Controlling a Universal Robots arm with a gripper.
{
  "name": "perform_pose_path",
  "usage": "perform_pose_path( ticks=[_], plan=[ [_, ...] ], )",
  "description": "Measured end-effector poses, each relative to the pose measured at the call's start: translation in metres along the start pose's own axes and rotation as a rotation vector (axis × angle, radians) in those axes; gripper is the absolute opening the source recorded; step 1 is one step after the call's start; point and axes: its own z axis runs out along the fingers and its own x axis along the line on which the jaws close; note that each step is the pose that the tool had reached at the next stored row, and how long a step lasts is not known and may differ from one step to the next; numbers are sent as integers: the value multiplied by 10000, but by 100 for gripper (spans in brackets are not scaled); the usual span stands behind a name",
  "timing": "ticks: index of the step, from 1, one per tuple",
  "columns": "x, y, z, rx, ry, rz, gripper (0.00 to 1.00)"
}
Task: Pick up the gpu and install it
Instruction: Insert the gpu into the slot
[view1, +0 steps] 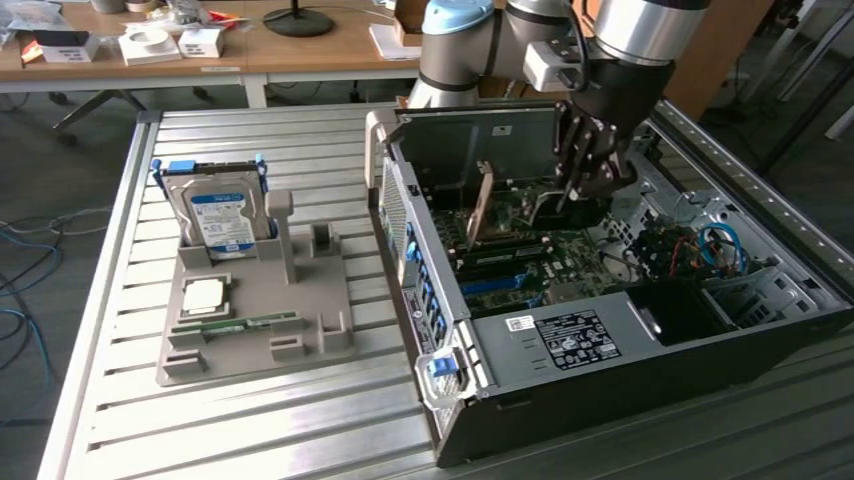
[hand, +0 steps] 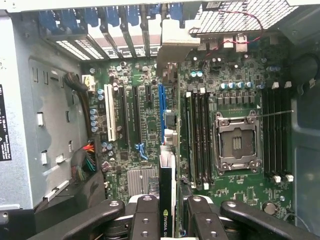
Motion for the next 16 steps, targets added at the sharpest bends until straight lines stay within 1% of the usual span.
perform_pose_path(
  ticks=[3, 7, 11, 13, 16],
  plan=[
    [0, 1, 22, 15, -2, -112, 26],
    [1, 5, 52, 58, -6, -250, 26],
    [3, 19, 84, 140, -14, -309, 26],
    [4, 25, 103, 168, -16, -340, 26],
    [5, 30, 124, 173, -16, -371, 26]
  ],
)
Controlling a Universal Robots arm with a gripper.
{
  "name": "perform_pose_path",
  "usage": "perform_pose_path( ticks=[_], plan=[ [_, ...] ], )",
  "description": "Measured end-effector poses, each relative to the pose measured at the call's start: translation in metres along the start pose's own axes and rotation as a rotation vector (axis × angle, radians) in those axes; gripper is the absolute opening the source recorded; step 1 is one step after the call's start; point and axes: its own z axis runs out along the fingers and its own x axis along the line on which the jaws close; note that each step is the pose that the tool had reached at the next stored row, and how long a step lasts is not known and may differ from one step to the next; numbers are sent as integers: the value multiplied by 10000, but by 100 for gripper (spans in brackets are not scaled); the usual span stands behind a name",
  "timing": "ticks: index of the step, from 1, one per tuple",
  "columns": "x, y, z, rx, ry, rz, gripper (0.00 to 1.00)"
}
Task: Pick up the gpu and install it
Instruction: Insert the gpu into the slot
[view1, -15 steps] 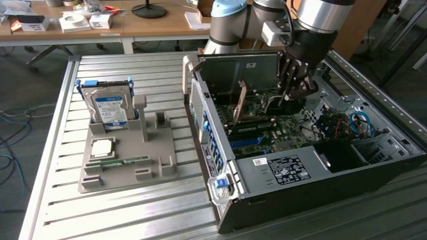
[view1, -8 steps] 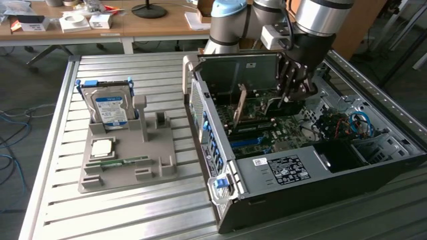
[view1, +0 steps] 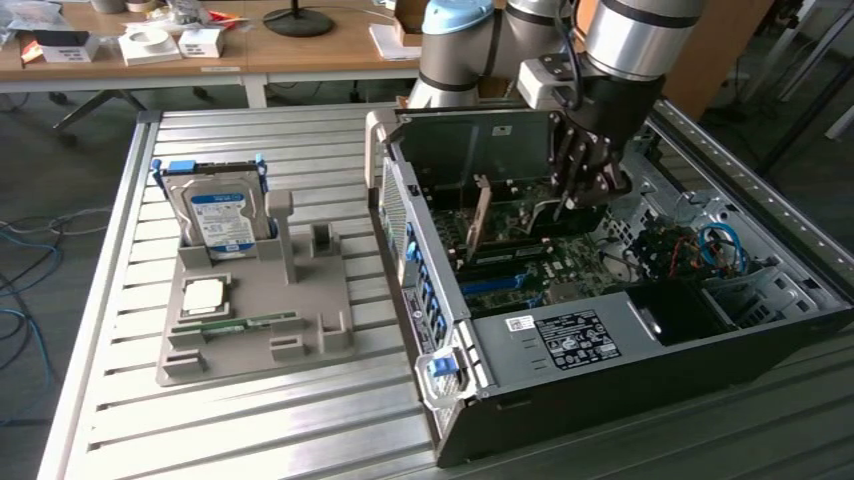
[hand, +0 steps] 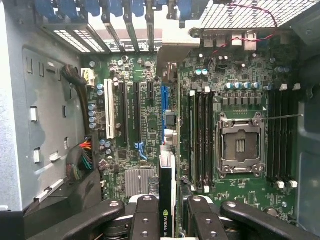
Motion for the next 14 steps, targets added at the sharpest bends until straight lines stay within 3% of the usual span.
perform_pose_path(
  ticks=[14],
  plan=[
    [4, 38, 145, 0, -2, -41, 26]
  ],
)
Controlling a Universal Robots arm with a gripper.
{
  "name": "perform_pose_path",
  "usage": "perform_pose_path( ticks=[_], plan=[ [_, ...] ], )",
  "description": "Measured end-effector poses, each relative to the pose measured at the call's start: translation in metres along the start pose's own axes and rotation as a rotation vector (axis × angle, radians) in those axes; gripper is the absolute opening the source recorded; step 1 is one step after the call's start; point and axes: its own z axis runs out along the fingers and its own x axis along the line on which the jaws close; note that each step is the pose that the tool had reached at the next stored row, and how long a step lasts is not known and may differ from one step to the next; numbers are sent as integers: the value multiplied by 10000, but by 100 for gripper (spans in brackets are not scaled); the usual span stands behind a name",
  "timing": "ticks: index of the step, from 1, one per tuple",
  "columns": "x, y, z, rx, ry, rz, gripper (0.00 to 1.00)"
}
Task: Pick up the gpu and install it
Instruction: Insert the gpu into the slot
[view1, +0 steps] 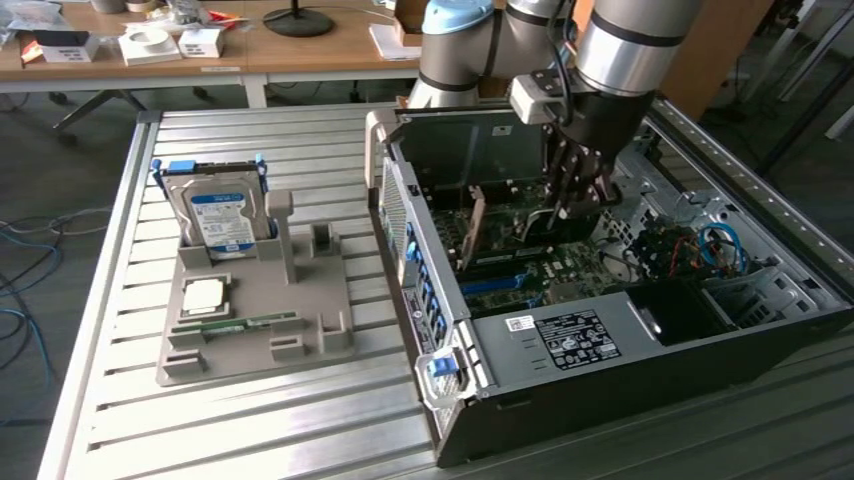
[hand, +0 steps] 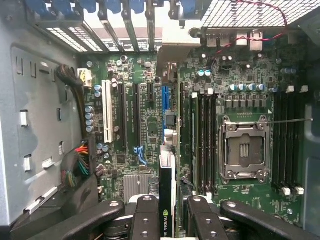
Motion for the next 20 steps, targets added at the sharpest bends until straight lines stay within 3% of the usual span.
perform_pose_path(
  ticks=[8, 13, 15, 20],
  plan=[
    [3, 28, 84, -1, 0, -21, 26],
    [3, 28, 85, -1, 1, -20, 26],
    [5, 33, 175, -1, 1, -20, 26],
    [5, 34, 182, -1, 0, -21, 26]
  ],
)
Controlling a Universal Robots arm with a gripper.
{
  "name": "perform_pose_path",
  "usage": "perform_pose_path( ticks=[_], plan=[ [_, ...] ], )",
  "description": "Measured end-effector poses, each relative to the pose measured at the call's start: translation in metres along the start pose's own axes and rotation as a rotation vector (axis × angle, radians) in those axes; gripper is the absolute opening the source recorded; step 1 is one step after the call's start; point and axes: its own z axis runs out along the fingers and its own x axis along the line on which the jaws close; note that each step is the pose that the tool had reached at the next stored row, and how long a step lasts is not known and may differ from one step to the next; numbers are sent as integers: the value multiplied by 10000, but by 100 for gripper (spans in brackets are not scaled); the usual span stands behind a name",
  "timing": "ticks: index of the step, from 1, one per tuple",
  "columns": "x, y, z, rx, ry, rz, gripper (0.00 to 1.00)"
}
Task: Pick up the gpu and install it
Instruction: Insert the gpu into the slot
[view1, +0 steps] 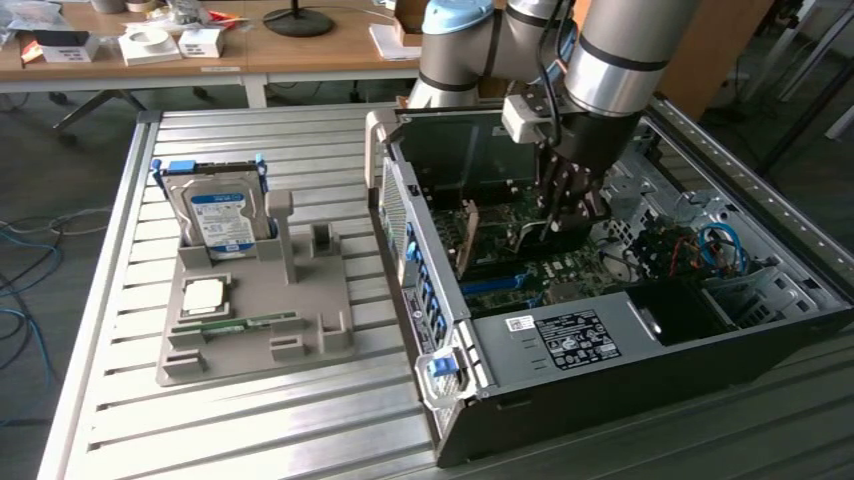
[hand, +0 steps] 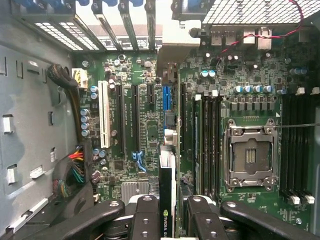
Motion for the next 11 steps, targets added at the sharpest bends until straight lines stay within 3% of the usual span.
perform_pose_path(
  ticks=[11],
  plan=[
    [1, 1, 22, 0, 2, 1, 26]
  ],
)
